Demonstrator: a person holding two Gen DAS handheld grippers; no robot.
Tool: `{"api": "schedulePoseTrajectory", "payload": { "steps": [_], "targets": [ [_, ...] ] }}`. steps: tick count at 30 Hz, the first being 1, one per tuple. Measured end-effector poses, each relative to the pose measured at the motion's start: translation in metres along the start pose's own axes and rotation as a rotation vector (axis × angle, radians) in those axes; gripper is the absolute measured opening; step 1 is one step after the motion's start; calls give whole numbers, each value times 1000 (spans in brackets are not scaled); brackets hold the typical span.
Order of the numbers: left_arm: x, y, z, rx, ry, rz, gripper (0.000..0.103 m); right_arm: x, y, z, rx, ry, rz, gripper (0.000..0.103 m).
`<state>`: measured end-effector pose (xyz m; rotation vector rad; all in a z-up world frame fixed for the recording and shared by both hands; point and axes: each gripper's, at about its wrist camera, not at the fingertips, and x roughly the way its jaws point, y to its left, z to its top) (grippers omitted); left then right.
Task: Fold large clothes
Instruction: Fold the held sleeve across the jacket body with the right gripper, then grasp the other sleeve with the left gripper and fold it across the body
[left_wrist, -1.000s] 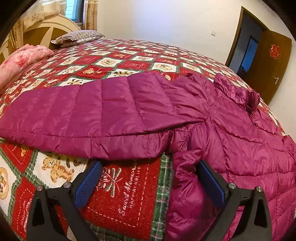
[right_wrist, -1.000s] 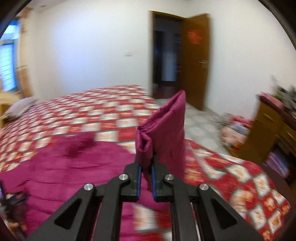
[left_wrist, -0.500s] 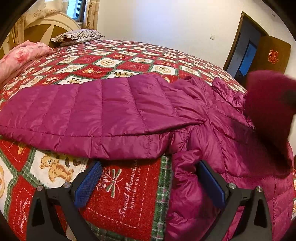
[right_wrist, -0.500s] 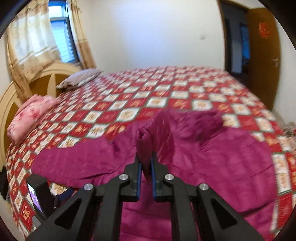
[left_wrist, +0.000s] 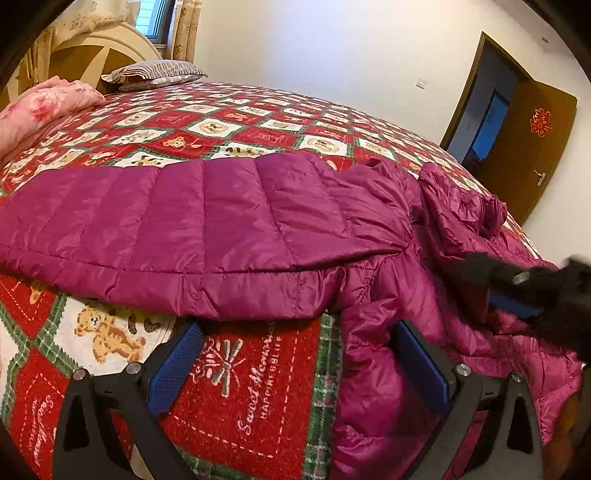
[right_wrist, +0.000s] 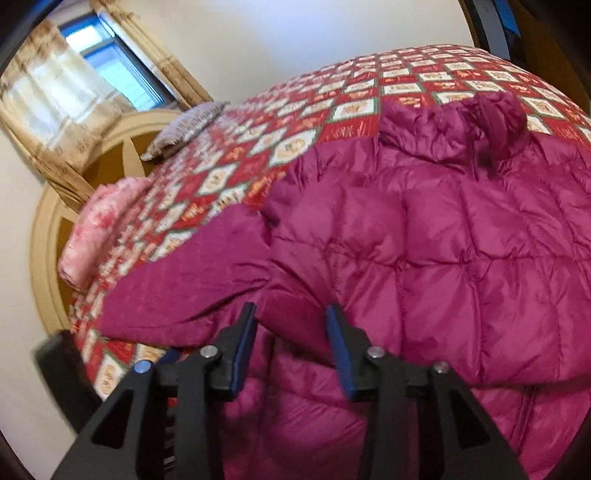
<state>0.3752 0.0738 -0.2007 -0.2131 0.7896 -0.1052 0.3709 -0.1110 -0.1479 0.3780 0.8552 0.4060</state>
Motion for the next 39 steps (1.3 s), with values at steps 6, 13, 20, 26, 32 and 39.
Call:
{"api": "schedulePoseTrajectory", "payload": {
  "steps": [6, 13, 20, 26, 32, 39],
  "targets": [
    [1, -1, 0, 7, 8, 11, 102, -70, -7, 5, -84, -161, -85, 69],
    [4, -7, 2, 35, 32, 58, 102, -114, -100, 9, 12, -228, -482, 34],
    [-13, -31, 17, 131, 43, 155, 102, -107, -172, -9, 97, -142, -562, 31],
    [-37, -83, 39, 207, -81, 111, 102, -97, -176, -16, 40, -141, -588, 34],
    [29, -136, 39, 235, 17, 232, 102, -103, -181, -22, 41, -173, -535, 47],
    [51, -136, 25, 236, 71, 264, 102, -96, -174, -23, -2, -172, -537, 57]
  ]
}}
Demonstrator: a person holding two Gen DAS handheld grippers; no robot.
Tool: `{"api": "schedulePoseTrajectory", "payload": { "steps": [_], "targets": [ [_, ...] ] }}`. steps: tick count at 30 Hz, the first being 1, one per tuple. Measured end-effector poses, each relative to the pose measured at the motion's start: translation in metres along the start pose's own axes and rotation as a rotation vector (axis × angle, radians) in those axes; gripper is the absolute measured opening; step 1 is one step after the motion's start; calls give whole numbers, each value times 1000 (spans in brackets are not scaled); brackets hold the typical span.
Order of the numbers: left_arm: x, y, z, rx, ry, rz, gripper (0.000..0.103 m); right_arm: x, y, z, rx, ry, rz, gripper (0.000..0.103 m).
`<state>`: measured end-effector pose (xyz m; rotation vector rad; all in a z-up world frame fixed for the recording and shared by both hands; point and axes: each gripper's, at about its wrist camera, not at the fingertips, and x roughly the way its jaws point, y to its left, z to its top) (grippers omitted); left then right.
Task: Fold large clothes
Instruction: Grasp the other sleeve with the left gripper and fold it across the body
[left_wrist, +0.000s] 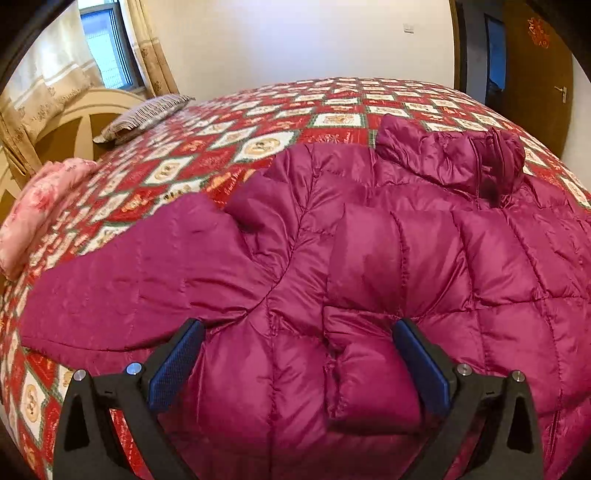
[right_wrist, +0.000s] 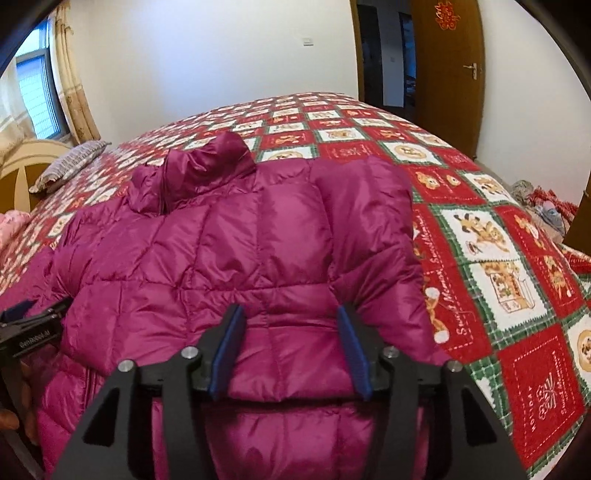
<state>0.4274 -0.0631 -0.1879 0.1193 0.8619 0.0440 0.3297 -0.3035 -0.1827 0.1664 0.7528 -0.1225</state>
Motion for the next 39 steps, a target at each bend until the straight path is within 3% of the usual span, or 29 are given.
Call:
{"api": "schedulePoseTrajectory", "payload": {
  "steps": [2, 5, 8, 12, 15, 17, 19, 21, 24, 25, 27, 31, 32, 33, 35, 39],
  "targets": [
    [-8, 14, 1, -27, -7, -52, 102, 1, 3, 0, -13, 1, -11, 58],
    [-38, 52, -4, -145, -114, -47, 102, 0, 3, 0, -12, -2, -10, 59],
    [-53, 104, -9, -261, -142, -38, 102, 1, 3, 0, -17, -1, -12, 61],
    [-61, 202, -19, -440, -170, 209, 102, 1, 6, -1, -31, 0, -19, 64],
    [-55, 268, -31, -566, -127, 376, 102, 1, 6, -1, -34, 1, -20, 64],
    [-43, 307, -42, -665, -80, 422, 102, 1, 6, -1, -35, 1, -19, 65],
    [-24, 333, -49, -736, -5, 408, 102, 2, 6, -1, -37, 2, -22, 65],
    [-2, 351, -56, -798, 84, 332, 102, 2, 7, -1, -40, 3, -27, 65],
    [-2, 344, -55, -733, 26, 349, 102, 3, 8, -1, -45, 4, -32, 65],
    [-1, 338, -54, -702, 6, 322, 101, 3, 9, -1, -46, 5, -34, 65],
    [3, 325, -51, -636, -5, 289, 66, 3, 9, -1, -49, 6, -37, 65],
    [2, 321, -51, -623, -19, 243, 41, 4, 9, -1, -52, 5, -42, 66],
    [-1, 322, -52, -631, -41, 194, 28, 4, 10, -1, -52, 5, -42, 66],
    [-3, 326, -50, -643, -66, 134, 24, 4, 9, -1, -52, 6, -41, 66],
    [-12, 321, -41, -636, -96, 119, 23, 4, 10, -1, -51, 5, -41, 66],
    [-53, 278, -4, -531, -245, 70, 23, 4, 9, -1, -48, 4, -36, 66]
  ]
}}
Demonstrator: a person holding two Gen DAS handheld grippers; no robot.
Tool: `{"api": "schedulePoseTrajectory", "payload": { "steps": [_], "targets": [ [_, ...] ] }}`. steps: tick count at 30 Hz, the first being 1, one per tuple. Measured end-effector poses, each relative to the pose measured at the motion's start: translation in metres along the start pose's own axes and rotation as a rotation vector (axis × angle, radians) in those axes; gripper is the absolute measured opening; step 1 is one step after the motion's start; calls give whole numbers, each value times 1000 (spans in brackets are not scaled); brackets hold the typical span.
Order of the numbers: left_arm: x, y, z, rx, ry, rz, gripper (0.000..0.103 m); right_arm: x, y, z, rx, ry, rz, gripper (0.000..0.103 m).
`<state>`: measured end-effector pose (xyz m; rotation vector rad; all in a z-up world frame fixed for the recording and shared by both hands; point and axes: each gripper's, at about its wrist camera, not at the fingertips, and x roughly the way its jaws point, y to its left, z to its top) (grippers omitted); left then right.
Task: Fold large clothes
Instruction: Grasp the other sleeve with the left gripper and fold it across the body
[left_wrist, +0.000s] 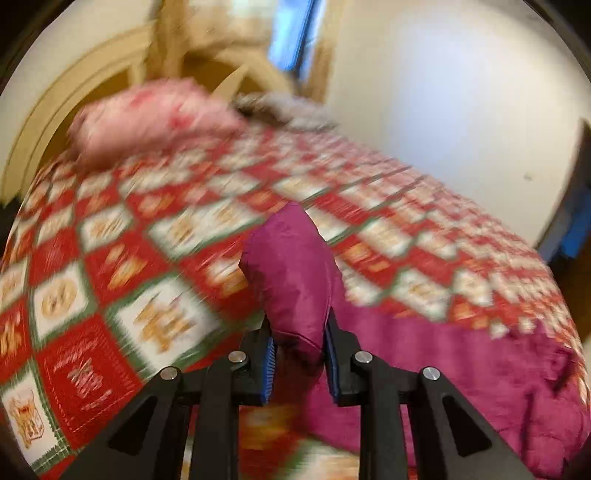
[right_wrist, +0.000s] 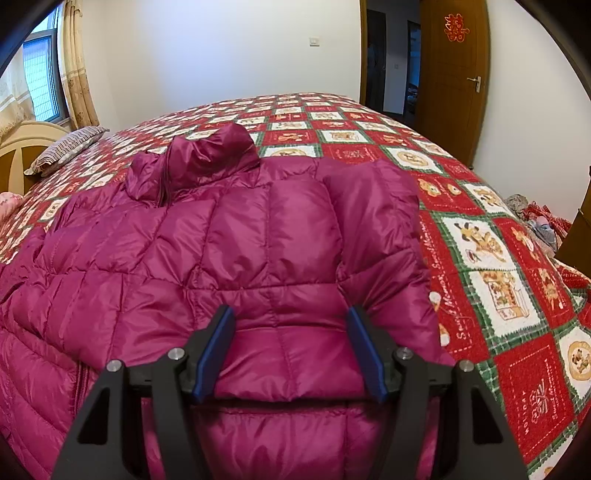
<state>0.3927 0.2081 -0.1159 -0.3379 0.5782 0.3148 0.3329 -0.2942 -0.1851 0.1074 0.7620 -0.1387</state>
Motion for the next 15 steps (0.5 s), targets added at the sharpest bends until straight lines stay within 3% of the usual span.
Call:
{"api": "schedulePoseTrajectory", "payload": {
  "steps": [4, 8, 12, 15],
  "targets": [
    [-43, -85, 11, 157, -104, -172, 23, 0, -1, 0, 4, -2, 5, 66],
    [-91, -192, -11, 359, -157, -401, 23, 0, -3, 0, 14, -4, 16, 66],
    [-118, -269, -54, 488, -128, -578, 23, -2, -6, -1, 29, -9, 31, 66],
    [-120, -309, -93, 559, -81, -644, 23, -3, -10, -1, 50, -15, 55, 66]
  ]
}}
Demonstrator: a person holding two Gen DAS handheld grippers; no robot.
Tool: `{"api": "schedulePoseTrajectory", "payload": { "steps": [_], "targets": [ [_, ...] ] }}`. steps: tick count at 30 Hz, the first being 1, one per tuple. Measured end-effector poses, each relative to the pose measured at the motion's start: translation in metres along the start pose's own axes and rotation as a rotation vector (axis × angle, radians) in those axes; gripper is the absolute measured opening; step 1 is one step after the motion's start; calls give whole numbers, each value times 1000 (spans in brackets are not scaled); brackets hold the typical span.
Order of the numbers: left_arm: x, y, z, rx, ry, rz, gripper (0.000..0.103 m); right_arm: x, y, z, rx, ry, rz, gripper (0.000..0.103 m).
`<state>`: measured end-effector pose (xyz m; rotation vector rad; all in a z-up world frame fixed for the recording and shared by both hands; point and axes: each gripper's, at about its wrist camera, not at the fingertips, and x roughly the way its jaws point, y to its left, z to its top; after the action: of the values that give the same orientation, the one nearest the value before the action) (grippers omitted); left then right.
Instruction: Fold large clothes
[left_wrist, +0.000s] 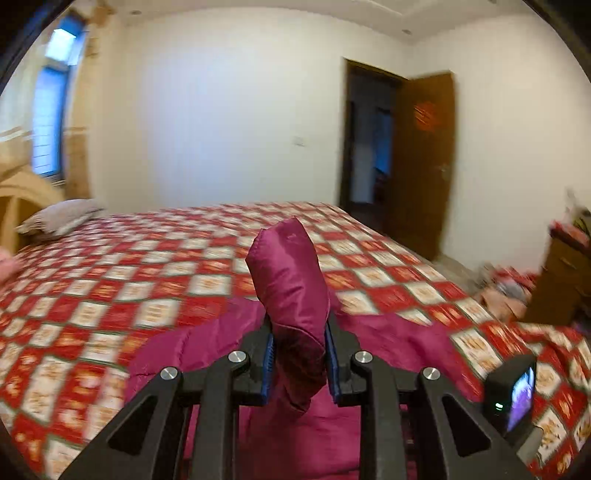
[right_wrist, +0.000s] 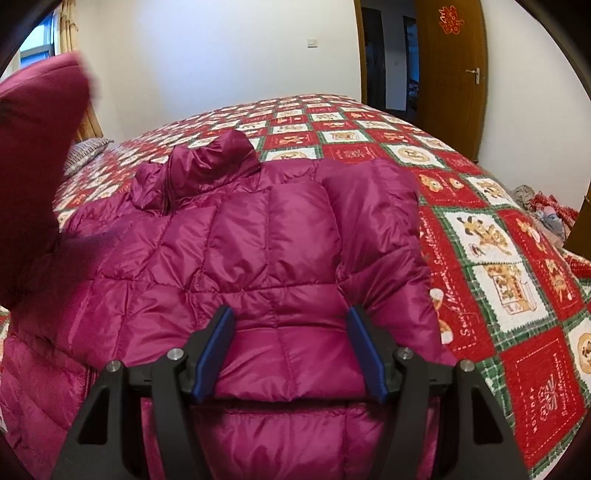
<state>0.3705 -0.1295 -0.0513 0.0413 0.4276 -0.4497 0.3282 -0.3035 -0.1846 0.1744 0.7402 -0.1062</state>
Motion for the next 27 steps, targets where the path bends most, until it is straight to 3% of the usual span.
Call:
{"api": "schedulePoseTrajectory", "payload": {
  "steps": [4, 7, 8, 10, 16, 21, 27],
  "targets": [
    [32, -31, -35, 10, 122, -62, 26, -2, -6, 0, 35, -9, 37, 66],
    [53, -32, -59, -46, 251, -112, 42, -2, -8, 0, 48, -12, 50, 67],
    [57, -29, -66, -75, 298, -139, 51, -2, -8, 0, 50, -12, 52, 67],
    [61, -29, -74, -97, 335, -146, 59, -2, -8, 0, 54, -13, 57, 67],
    [21, -30, -80, -9, 325, -106, 66, -1, -9, 2, 63, -14, 65, 67],
    [-20, -20, -83, 57, 273, -134, 71, -1, -9, 1, 57, -10, 60, 67],
    [-44, 35, -71, -7, 219, -13, 72, -24, -19, 0, 106, -24, 45, 61]
  ]
}}
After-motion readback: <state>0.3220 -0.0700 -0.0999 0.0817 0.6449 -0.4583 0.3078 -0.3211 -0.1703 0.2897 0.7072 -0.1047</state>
